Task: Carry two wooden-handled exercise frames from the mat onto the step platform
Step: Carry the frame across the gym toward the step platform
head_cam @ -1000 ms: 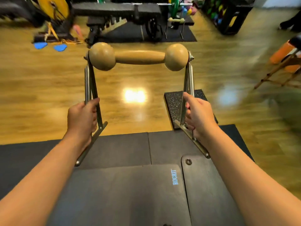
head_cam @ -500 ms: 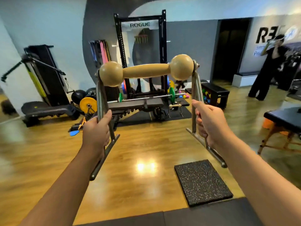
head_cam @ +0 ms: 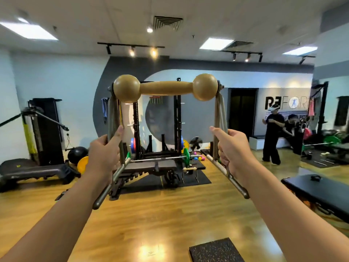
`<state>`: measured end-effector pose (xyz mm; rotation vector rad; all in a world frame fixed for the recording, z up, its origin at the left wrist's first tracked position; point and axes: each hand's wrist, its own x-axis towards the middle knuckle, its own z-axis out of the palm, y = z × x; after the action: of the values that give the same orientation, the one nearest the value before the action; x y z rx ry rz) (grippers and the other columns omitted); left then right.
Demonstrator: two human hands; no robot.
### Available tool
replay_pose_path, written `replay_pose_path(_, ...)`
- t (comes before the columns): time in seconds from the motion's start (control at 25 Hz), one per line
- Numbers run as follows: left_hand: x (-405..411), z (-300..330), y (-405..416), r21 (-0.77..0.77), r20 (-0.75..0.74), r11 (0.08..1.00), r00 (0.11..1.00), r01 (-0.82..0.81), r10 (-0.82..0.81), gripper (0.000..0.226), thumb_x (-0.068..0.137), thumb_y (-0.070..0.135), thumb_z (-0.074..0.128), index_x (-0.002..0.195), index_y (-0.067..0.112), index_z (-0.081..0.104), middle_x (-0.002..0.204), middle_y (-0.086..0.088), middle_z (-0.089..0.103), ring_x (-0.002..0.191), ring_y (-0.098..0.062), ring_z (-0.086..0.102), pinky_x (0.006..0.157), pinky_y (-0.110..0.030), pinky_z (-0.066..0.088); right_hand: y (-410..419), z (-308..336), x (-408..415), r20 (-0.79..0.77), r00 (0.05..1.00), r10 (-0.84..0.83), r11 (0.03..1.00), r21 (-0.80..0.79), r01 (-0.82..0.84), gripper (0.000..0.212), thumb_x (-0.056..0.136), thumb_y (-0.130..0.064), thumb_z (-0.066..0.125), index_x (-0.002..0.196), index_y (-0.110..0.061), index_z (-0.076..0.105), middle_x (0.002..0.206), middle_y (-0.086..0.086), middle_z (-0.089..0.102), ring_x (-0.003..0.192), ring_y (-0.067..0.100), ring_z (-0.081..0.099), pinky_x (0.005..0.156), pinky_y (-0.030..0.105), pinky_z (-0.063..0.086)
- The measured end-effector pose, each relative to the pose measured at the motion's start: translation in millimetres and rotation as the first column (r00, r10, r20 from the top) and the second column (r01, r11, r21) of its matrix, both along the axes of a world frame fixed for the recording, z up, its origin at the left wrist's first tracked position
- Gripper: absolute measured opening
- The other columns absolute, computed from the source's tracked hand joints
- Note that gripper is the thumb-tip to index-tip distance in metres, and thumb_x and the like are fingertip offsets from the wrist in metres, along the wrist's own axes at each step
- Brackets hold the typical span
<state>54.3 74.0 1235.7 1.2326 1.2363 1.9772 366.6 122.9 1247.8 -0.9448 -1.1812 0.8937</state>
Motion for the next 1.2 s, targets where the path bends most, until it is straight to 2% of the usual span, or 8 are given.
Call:
replay_pose_path(0.2, 19.5, 33.3, -23.3, 0.074, 0.006, 0.995, 0.997, 0.071, -0.072, 0.049, 0.102, 0.053, 0.052, 0.071, 0.016, 0.049, 0.05, 0.004, 0.037, 0.037, -0.01, 0.029, 0.034, -0.021, 0.024, -23.4, 32.0, 19.5, -0.021, 1.0, -0.021, 0.999, 0.032, 0.021, 0.03, 0.094, -0.038, 0.072, 0.094, -0.011, 0.061, 0.051, -0.003, 0.035, 0.037, 0.011, 0.027, 0.033, 0.023, 0.024)
replay_pose_path(0.4, 52.8, 44.5, -36.4, 0.072, -0.013, 0.992, 0.995, 0.1, -0.099, 0.053, 0.1, 0.06, 0.048, 0.072, 0.016, 0.05, 0.053, 0.001, 0.038, 0.04, -0.014, 0.028, 0.036, -0.025, 0.024, -33.9, 46.7, 57.8, -0.003, 1.0, 0.01, 1.0, 0.028, -0.01, 0.032, 0.096, -0.039, 0.071, 0.099, -0.009, 0.06, 0.054, -0.001, 0.034, 0.04, 0.012, 0.025, 0.034, 0.024, 0.024)
replay_pose_path(0.72, 174.0, 55.6, -39.7, 0.115, -0.036, 0.989, 0.995, 0.093, -0.089, 0.054, 0.101, 0.061, 0.048, 0.067, 0.019, 0.049, 0.051, 0.001, 0.035, 0.039, -0.015, 0.026, 0.038, -0.029, 0.019, -28.3, 61.1, 173.9, -0.004, 1.0, 0.016, 0.997, 0.071, -0.016, 0.031, 0.096, -0.037, 0.069, 0.095, -0.009, 0.058, 0.058, 0.003, 0.035, 0.04, 0.013, 0.026, 0.034, 0.024, 0.025)
replay_pose_path(0.96, 270.4, 57.7, -23.1, 0.125, -0.041, 0.991, 0.998, 0.056, -0.051, 0.052, 0.103, 0.057, 0.046, 0.071, 0.017, 0.05, 0.053, 0.001, 0.037, 0.039, -0.014, 0.026, 0.037, -0.027, 0.021, 2.0, 60.1, 265.2, 0.008, 1.0, 0.002, 0.996, 0.093, -0.003, 0.032, 0.096, -0.04, 0.069, 0.094, -0.008, 0.063, 0.061, 0.003, 0.038, 0.041, 0.011, 0.029, 0.034, 0.022, 0.028)
replay_pose_path(1.2, 316.8, 51.7, 37.6, 0.091, -0.07, 0.996, 0.997, 0.019, -0.013, 0.052, 0.103, 0.058, 0.044, 0.074, 0.015, 0.049, 0.052, 0.001, 0.037, 0.04, -0.014, 0.026, 0.037, -0.026, 0.022, 67.8, 46.7, 309.7, -0.001, 1.0, 0.0, 0.998, 0.067, 0.0, 0.034, 0.095, -0.04, 0.07, 0.08, -0.012, 0.057, 0.057, 0.002, 0.038, 0.038, 0.01, 0.03, 0.034, 0.024, 0.026)
